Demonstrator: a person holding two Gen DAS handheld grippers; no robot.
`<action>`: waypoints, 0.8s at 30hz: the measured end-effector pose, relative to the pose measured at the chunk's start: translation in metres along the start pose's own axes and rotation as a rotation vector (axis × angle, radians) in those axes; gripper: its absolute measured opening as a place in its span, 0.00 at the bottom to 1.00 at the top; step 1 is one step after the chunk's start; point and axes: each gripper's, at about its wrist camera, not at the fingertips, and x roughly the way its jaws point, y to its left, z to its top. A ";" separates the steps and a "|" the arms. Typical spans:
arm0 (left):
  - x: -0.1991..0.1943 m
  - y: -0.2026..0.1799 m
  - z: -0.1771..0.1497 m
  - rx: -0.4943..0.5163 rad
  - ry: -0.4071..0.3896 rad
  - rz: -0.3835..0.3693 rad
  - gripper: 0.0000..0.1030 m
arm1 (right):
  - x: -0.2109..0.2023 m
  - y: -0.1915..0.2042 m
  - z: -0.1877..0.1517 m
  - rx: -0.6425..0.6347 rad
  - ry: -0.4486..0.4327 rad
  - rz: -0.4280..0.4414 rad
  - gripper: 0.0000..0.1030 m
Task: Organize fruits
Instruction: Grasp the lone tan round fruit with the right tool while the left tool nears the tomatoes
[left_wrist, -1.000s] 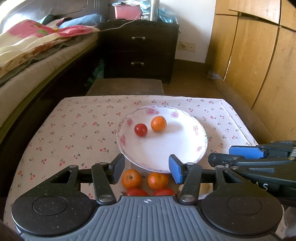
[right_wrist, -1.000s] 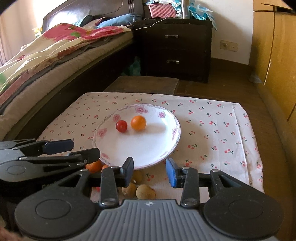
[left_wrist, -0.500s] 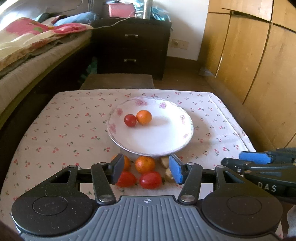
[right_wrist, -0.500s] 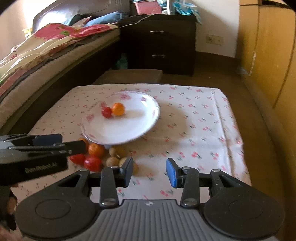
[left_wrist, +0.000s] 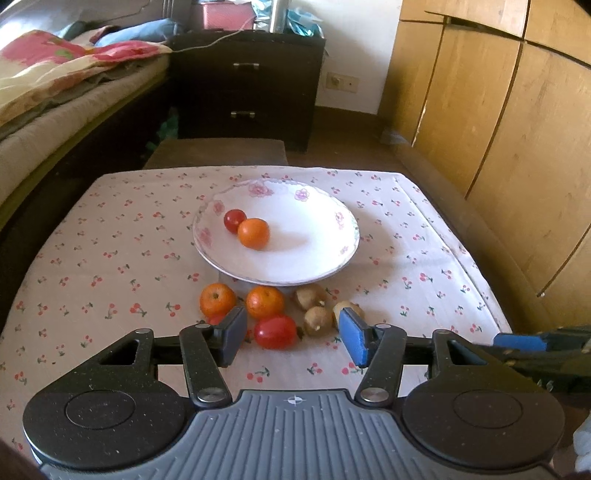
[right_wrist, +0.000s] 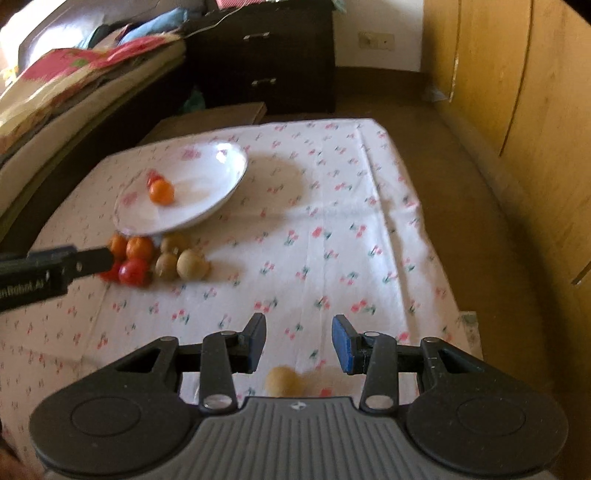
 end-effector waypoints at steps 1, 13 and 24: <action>-0.001 0.001 -0.001 -0.003 0.002 0.001 0.62 | 0.002 0.001 -0.003 -0.005 0.010 0.000 0.39; -0.004 0.012 -0.003 -0.044 0.008 0.018 0.63 | 0.022 0.015 -0.020 -0.076 0.093 -0.025 0.34; -0.007 0.061 0.003 -0.198 0.002 0.088 0.64 | 0.013 0.033 -0.008 -0.101 0.058 0.085 0.26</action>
